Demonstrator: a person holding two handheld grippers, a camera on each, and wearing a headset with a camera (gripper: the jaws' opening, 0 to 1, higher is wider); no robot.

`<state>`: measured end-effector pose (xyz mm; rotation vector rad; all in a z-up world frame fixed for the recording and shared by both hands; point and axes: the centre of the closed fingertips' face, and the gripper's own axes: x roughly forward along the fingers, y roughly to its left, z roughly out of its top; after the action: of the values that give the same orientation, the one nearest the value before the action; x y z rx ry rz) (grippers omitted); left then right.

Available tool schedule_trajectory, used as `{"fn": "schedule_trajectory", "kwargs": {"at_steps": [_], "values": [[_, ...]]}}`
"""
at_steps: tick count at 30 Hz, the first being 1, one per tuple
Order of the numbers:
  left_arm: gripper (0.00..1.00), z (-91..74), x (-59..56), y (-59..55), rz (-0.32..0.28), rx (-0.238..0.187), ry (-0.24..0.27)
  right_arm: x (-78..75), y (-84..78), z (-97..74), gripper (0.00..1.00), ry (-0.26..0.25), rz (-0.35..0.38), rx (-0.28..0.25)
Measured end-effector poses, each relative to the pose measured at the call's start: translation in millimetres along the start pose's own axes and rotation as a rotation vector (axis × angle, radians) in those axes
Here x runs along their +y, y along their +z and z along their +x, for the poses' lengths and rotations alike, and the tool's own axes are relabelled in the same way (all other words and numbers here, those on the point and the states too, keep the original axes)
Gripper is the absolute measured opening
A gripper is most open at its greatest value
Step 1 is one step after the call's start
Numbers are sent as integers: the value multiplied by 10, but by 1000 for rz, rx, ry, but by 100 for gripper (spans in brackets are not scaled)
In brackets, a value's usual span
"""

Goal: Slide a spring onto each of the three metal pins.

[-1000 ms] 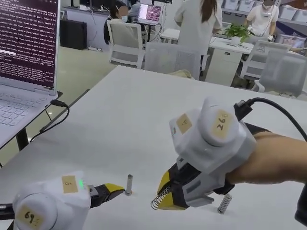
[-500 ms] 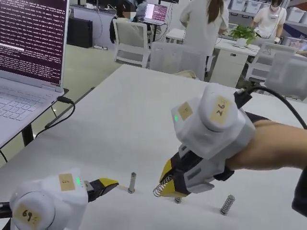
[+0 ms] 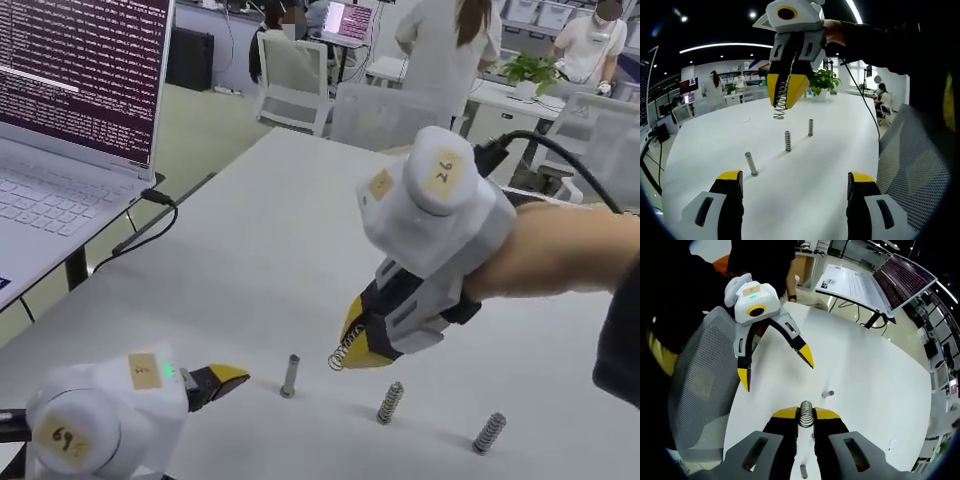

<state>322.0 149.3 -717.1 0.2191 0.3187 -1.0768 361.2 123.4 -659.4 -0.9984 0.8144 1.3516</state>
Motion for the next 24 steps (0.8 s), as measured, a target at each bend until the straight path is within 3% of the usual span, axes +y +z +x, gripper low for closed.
{"fn": "schedule_trajectory", "kwargs": {"at_steps": [12, 24], "values": [[83, -13, 20, -58, 26, 21, 11, -281, 2, 231, 8, 35, 17, 59], [83, -50, 88, -122, 27, 34, 29, -463, 20, 526, 8, 57, 13, 96]]}}
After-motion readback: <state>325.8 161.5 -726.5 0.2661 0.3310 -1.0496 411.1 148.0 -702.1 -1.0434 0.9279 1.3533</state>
